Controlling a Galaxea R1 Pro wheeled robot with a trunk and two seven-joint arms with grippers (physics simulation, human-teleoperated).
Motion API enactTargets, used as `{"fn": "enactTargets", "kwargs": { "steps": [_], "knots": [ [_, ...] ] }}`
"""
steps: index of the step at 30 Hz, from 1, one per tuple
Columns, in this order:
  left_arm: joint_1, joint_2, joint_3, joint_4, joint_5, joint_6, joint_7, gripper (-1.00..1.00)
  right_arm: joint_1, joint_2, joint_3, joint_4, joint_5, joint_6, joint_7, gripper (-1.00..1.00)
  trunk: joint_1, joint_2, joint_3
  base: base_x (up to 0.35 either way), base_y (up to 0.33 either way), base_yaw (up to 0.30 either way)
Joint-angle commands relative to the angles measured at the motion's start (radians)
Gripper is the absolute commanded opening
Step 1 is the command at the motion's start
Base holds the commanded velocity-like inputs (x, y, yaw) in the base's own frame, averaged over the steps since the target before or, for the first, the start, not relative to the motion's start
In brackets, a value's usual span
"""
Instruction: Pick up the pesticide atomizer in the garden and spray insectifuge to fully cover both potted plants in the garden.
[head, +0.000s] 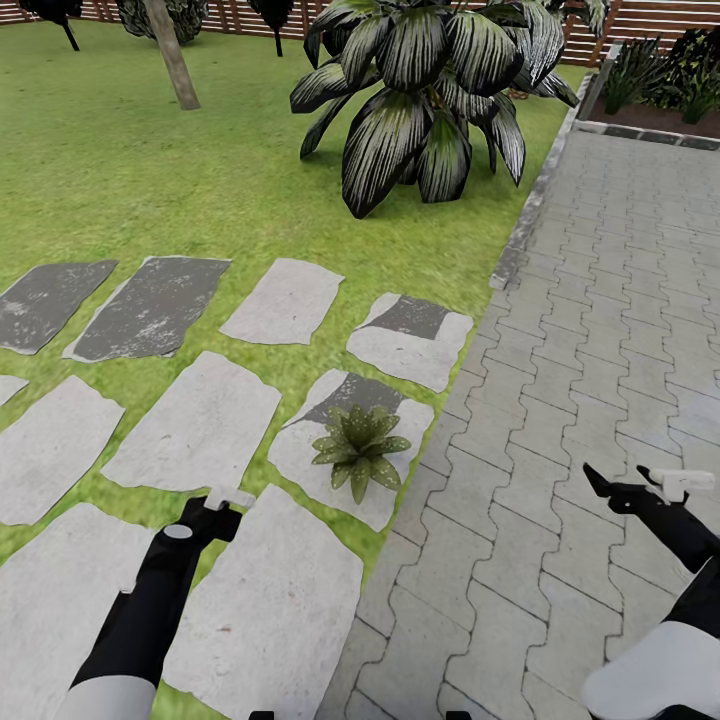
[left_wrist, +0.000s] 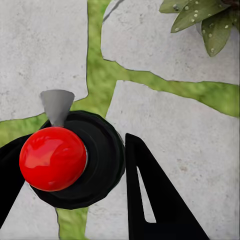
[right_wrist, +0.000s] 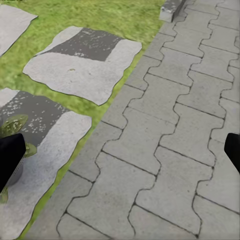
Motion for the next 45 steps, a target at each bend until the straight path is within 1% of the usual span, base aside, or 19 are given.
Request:
{"fn": "enactTargets", "kwargs": {
  "steps": [1, 10, 12, 13, 15, 18, 23, 25, 26, 29, 32, 36, 45],
  "knots": [
    [0.000, -0.002, 0.004, -0.002, -0.011, 0.002, -0.012, -1.00, -0.001, 0.003, -0.002, -0.001, 0.005, 0.000, 0.006, 1.00, 0.000, -0.001, 0.000, 0.000, 0.000, 0.000],
    [0.003, -0.003, 0.008, -0.002, -0.011, 0.002, -0.009, -1.00, -0.002, 0.005, -0.005, -0.002, 0.004, 0.001, 0.006, 1.00, 0.000, -0.001, 0.013, 0.000, 0.000, -0.051],
    [0.022, -0.003, 0.009, -0.001, -0.011, 0.003, -0.011, -1.00, -0.002, 0.005, -0.007, -0.006, 0.004, 0.001, 0.006, 1.00, 0.000, -0.001, 0.016, 0.000, 0.000, -0.081],
    [0.040, -0.003, 0.009, -0.001, -0.011, 0.002, -0.012, -1.00, -0.001, 0.005, -0.007, -0.020, 0.004, 0.001, 0.006, 1.00, 0.000, -0.001, 0.018, 0.000, 0.000, -0.084],
    [0.058, -0.003, 0.010, -0.001, -0.011, 0.002, -0.014, -1.00, -0.001, 0.005, -0.008, -0.044, 0.003, 0.001, 0.007, 1.00, 0.000, -0.001, 0.021, 0.000, 0.000, -0.088],
    [0.072, -0.005, 0.011, 0.000, -0.010, 0.002, -0.013, -1.00, -0.002, 0.005, -0.009, -0.061, 0.003, 0.001, 0.006, 1.00, 0.000, -0.001, 0.026, 0.000, 0.000, -0.091],
    [0.094, -0.004, 0.012, 0.000, -0.009, 0.002, -0.014, -1.00, -0.001, 0.004, -0.009, -0.063, 0.004, 0.000, 0.004, 1.00, 0.000, -0.001, 0.034, 0.000, 0.000, -0.071],
    [0.095, -0.004, 0.039, 0.000, -0.009, 0.002, -0.014, -1.00, -0.002, 0.004, -0.009, -0.063, 0.004, 0.000, 0.004, 1.00, 0.000, -0.001, 0.037, 0.000, 0.000, -0.012],
    [0.095, -0.003, 0.070, 0.000, -0.009, 0.002, -0.015, -1.00, -0.002, 0.004, -0.009, -0.063, 0.004, 0.000, 0.004, 1.00, 0.000, -0.001, 0.039, 0.000, 0.000, -0.005],
    [0.095, -0.003, 0.127, 0.000, -0.009, 0.002, -0.016, -1.00, -0.002, 0.004, -0.009, -0.064, 0.004, 0.001, 0.004, 1.00, 0.000, -0.001, 0.044, 0.000, 0.000, -0.002],
    [0.095, -0.003, 0.158, 0.000, -0.009, 0.002, -0.016, -1.00, -0.001, 0.004, -0.009, -0.065, 0.003, 0.001, 0.005, 1.00, 0.000, -0.001, 0.049, 0.000, 0.000, -0.032],
    [0.096, -0.003, 0.168, 0.000, -0.009, 0.002, -0.016, -1.00, -0.002, 0.005, -0.009, -0.064, 0.004, 0.001, 0.005, 1.00, 0.000, -0.001, 0.055, 0.000, 0.000, -0.084],
    [0.096, -0.003, 0.169, 0.000, -0.009, 0.002, -0.016, -1.00, -0.002, 0.006, -0.009, -0.063, 0.005, 0.000, 0.004, 1.00, 0.000, -0.001, 0.070, 0.000, 0.000, -0.105]
  ]
}}
